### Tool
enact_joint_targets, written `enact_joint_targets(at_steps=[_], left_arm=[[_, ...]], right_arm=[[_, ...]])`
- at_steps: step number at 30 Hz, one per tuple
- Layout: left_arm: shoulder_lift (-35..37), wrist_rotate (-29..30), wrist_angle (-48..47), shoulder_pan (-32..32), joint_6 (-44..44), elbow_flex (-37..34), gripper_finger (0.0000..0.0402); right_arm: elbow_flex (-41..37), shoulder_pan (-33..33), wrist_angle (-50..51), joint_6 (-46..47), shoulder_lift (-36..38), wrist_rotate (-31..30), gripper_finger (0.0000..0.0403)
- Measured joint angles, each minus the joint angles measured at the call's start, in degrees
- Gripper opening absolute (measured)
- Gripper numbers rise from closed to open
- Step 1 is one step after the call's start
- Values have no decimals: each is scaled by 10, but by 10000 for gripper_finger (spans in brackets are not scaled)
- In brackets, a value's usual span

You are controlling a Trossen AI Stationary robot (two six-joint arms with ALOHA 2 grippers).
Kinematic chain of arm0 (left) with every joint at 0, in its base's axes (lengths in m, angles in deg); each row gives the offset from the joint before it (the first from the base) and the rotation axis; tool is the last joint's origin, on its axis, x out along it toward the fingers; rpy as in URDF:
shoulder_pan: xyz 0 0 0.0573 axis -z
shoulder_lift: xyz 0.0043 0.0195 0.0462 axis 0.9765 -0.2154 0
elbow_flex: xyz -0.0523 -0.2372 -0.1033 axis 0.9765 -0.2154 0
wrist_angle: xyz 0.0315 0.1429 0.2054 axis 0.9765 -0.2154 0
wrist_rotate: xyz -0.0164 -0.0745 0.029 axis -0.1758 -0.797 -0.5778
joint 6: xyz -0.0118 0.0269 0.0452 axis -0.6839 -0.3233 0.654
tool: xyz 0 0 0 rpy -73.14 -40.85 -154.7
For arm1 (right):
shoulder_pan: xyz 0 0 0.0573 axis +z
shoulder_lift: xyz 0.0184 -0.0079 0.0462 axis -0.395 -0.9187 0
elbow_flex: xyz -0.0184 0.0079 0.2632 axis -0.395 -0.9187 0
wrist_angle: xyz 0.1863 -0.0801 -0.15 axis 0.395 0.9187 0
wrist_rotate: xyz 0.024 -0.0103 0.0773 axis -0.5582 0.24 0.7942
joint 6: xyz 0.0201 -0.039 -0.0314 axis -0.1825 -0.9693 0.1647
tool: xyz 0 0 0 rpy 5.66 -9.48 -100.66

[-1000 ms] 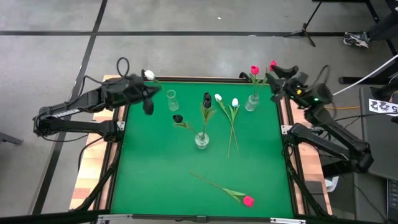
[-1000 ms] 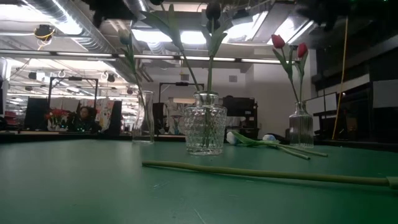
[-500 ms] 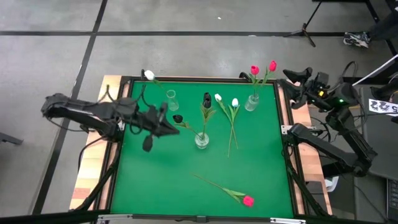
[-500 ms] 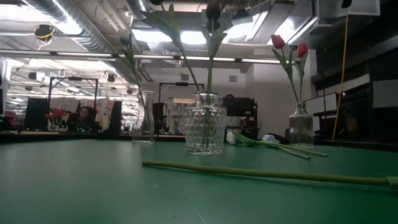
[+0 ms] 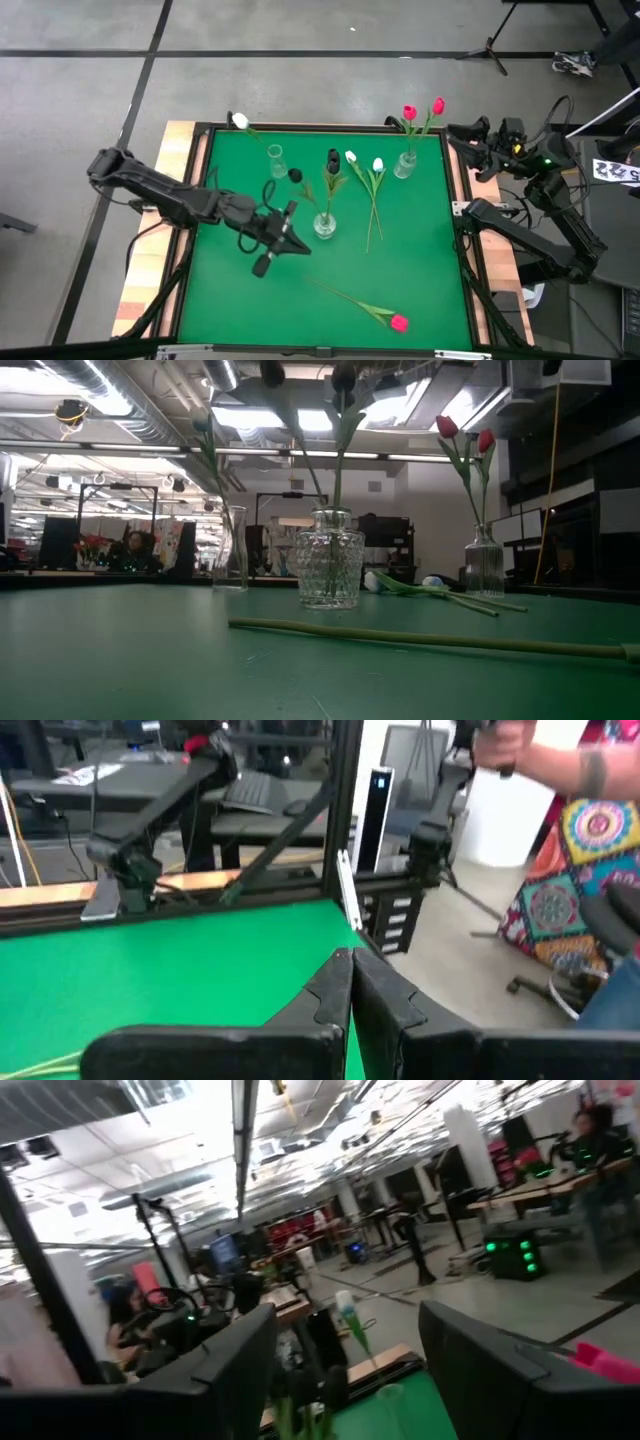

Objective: Sort flowers into vase by color
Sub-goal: Put the pink tulip into the top right transparent vase

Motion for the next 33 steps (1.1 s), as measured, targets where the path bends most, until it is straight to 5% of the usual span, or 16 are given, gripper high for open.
enact_joint_targets(at_steps=[6,11,18,26,33], left_arm=[[-30,2,33,9,-88,0,26],[-46,2,95,48,-151,0,93],[-67,89,90,107,-208,19,183],[-203,140,-18,133,-126,144,174],[-317,34,-41,74,-122,245,151]], right_arm=[[0,0,-10,4,0,54,245],[0,0,-10,11,0,98,245],[0,0,-9,37,0,160,245],[0,-1,-9,45,22,186,245],[0,0,-5,45,48,187,245]])
